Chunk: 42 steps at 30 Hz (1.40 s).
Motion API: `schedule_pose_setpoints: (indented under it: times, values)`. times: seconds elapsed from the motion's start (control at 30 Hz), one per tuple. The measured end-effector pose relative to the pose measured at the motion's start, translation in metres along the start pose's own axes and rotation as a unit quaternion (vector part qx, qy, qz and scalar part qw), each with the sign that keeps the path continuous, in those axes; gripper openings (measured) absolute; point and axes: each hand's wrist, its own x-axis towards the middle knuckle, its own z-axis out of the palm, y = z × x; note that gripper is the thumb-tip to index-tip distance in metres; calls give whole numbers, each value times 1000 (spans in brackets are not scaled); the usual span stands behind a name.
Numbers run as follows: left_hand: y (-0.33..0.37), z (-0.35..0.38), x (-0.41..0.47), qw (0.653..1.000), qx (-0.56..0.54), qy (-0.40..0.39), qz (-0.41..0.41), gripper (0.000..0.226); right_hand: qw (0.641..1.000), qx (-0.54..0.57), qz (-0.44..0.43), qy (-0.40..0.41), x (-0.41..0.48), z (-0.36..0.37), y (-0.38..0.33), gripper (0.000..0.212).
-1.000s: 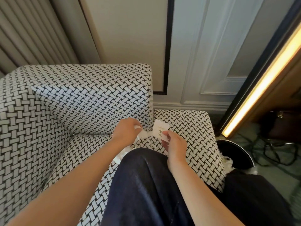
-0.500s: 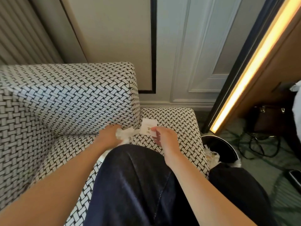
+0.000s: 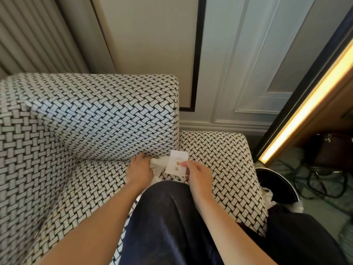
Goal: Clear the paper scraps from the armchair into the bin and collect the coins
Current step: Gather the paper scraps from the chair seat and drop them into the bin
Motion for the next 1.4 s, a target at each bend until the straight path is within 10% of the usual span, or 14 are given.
schedule_pose_setpoints:
  times: [0.2, 0.8, 1.4]
  values:
    - [-5, -6, -4, 988, -149, 23, -10, 16, 1000, 18, -2, 26, 3, -1, 4, 19]
    - [22, -85, -33, 980, -176, -78, 51, 71, 996, 52, -38, 62, -9, -15, 7, 12]
    - [172, -64, -40, 934, -319, -94, 127, 19, 981, 25, -24, 192, -6, -168, 18, 16]
